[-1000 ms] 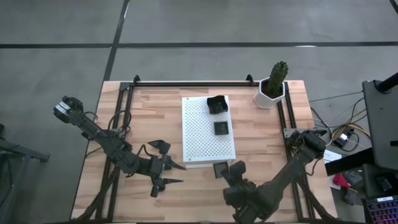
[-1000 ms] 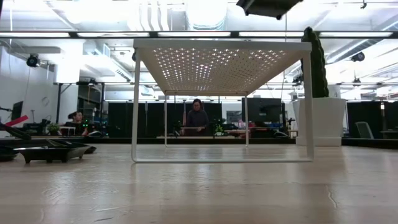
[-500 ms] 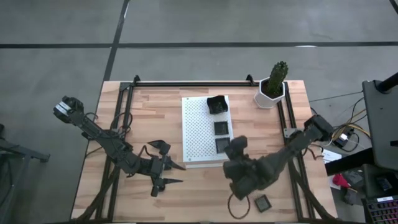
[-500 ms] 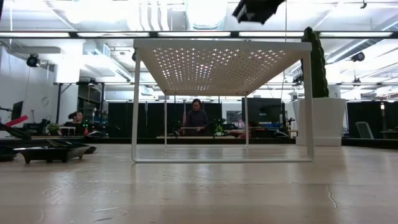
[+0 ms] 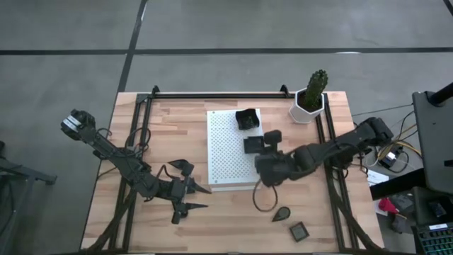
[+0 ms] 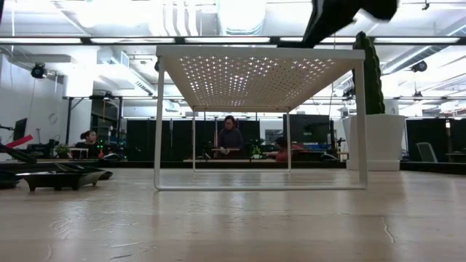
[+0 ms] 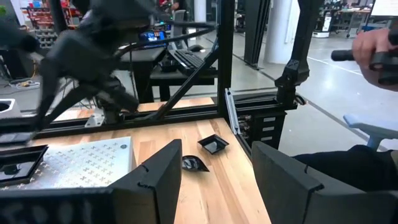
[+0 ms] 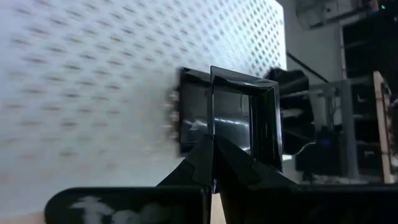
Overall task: Pick & Place Mini shaped plates
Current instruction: Stack the black square plate on top of the black square plate on the shelf
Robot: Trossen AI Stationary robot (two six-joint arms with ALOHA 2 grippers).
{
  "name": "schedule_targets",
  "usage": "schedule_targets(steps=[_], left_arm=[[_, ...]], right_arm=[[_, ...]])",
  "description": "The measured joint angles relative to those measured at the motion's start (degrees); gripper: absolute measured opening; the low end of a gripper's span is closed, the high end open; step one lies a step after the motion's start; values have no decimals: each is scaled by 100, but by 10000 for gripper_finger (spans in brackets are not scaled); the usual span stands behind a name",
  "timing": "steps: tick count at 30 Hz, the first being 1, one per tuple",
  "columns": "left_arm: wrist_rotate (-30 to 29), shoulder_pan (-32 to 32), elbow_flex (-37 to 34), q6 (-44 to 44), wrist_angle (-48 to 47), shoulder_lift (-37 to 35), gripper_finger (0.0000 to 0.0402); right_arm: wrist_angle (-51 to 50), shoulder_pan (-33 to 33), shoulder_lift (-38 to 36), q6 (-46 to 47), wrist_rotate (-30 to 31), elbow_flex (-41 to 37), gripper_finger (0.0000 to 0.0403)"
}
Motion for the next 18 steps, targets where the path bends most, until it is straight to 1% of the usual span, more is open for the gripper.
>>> schedule_targets(steps=[2, 5, 18], left_arm=[[0, 0, 0, 0, 2, 0, 188], [0, -1, -7, -14, 24, 0, 188], [13, -4, -9, -134, 17, 0, 188]], right_arm=[[349, -99, -52, -242, -62, -183, 8], [825, -209, -60, -554, -383, -312, 8], [854, -403, -47, -425, -430, -339, 8]])
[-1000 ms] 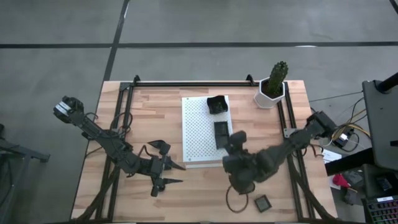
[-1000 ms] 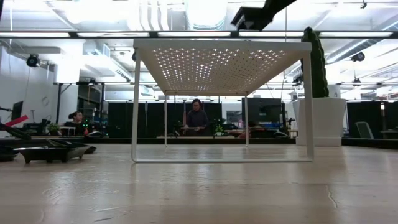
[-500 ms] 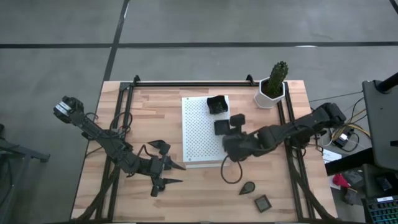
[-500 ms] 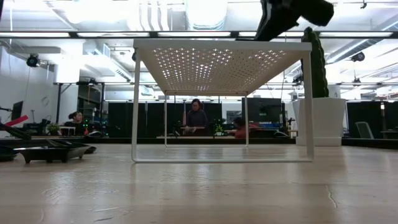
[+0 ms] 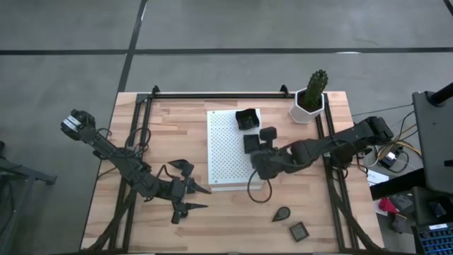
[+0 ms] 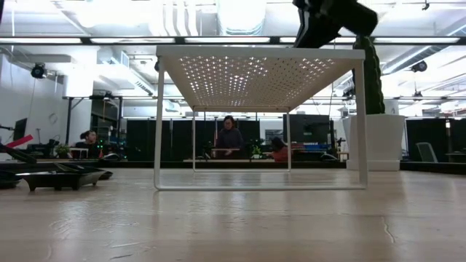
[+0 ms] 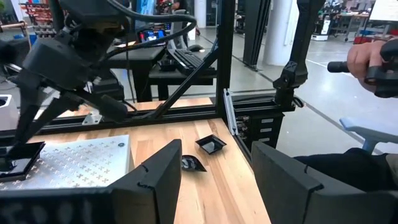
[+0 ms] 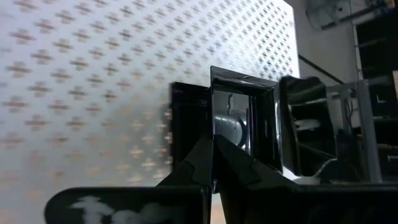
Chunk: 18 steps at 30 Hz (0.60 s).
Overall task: Pick & Place Mini shaped plates
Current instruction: Stack the black square plate on top of the black square plate on the shelf
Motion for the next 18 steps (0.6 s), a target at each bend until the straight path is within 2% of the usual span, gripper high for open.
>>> schedule_targets(steps=[18], left_arm=[[4, -4, -2, -74, 0, 0, 188]], right_arm=[[1, -103, 2, 66, -156, -31, 15]])
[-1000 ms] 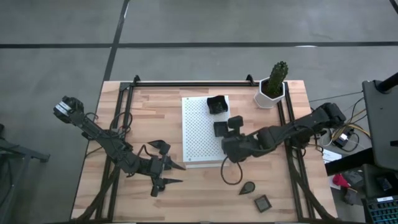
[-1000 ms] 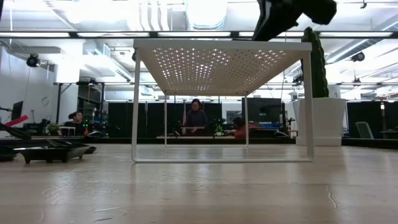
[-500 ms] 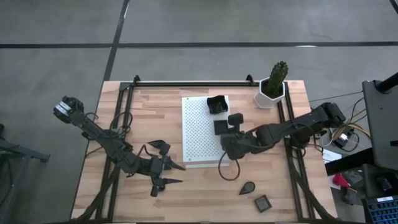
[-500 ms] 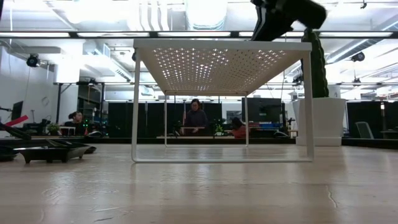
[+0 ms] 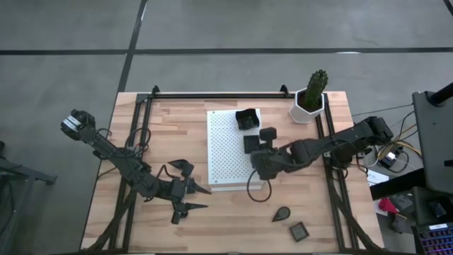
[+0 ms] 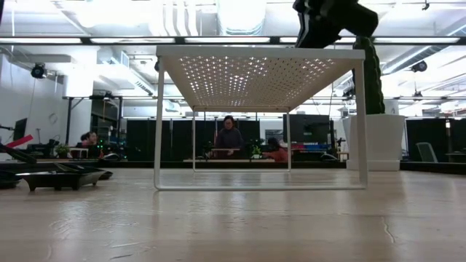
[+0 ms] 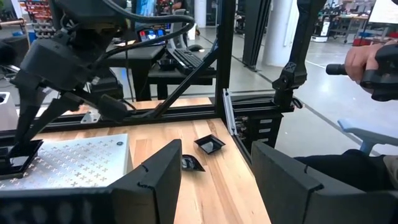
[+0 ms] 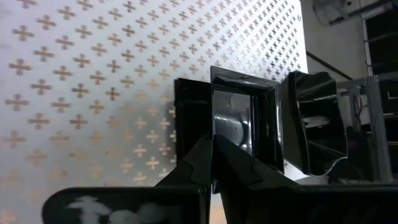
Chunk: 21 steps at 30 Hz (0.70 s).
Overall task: Pick & Place Mini shaped plates
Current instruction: Stack the black square plate on top of the black square plate on the shelf
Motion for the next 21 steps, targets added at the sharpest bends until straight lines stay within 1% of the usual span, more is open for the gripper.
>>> schedule_targets(steps=[10, 16, 21], left_arm=[[2, 2, -2, -44, -2, 0, 188], [4, 5, -2, -43, -2, 0, 188], [4, 7, -2, -38, -4, 0, 188]], right_arm=[[2, -24, 0, 1, 0, 0, 59], [-13, 1, -38, 80, 2, 15, 70], [-9, 161, -76, 210, 0, 118, 72]])
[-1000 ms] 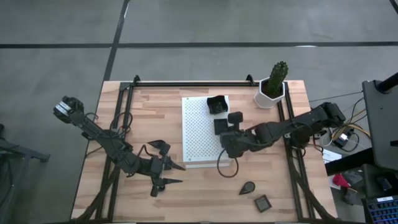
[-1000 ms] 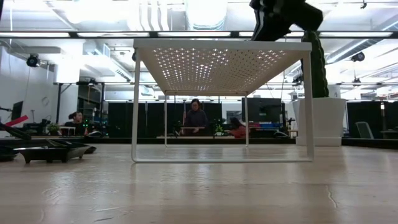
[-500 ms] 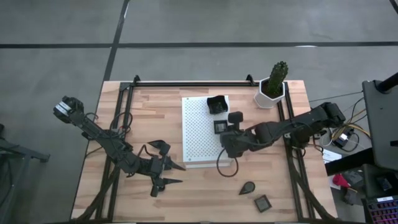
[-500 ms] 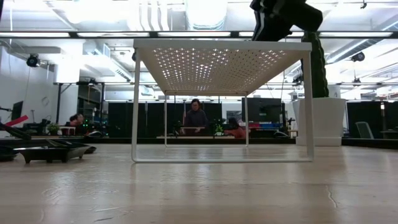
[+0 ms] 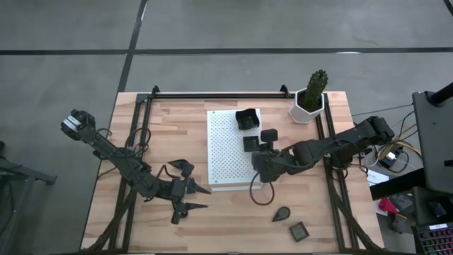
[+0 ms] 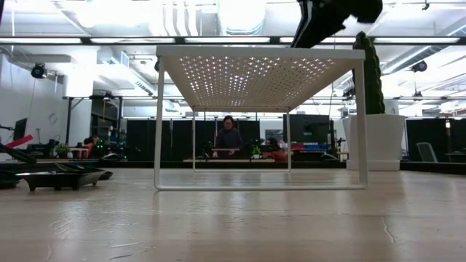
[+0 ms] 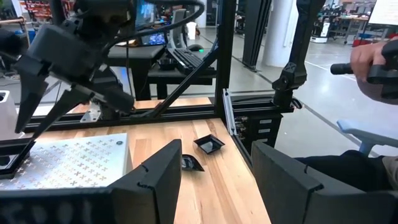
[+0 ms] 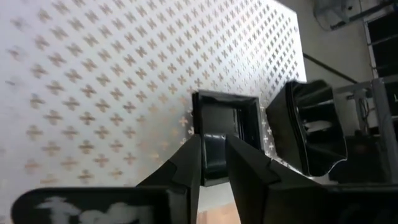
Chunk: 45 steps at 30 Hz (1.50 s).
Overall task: Pick & Place Mini shaped plates
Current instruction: Stack the black square plate on top of the black square plate on the shelf
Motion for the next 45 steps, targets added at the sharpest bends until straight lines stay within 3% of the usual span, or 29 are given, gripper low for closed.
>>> schedule_targets(steps=[8, 14, 22, 30, 37, 41, 45], left_arm=[[4, 0, -24, -166, -33, 0, 188], [2, -2, -24, -172, -41, 0, 188], [344, -28, -24, -267, -436, 0, 188], [584, -270, -24, -1479, -1782, 0, 188], [513, -505, -15, -2104, -3270, 0, 188], [372, -501, -15, -3112, -4381, 2, 188], [141, -503, -20, -3332, -4863, 151, 188]], right_arm=[[55, 454, -2, 500, -2, 96, 54], [94, 986, -4, 976, 0, 89, 13], [1244, 2110, 3, 1287, 26, 54, 8], [1963, 2744, 136, 1196, 413, 7, 8], [2023, 2717, 483, 1227, 507, 0, 8], [2192, 2719, 675, 1224, 516, 13, 8], [2376, 2711, 811, 1190, 518, 22, 8]])
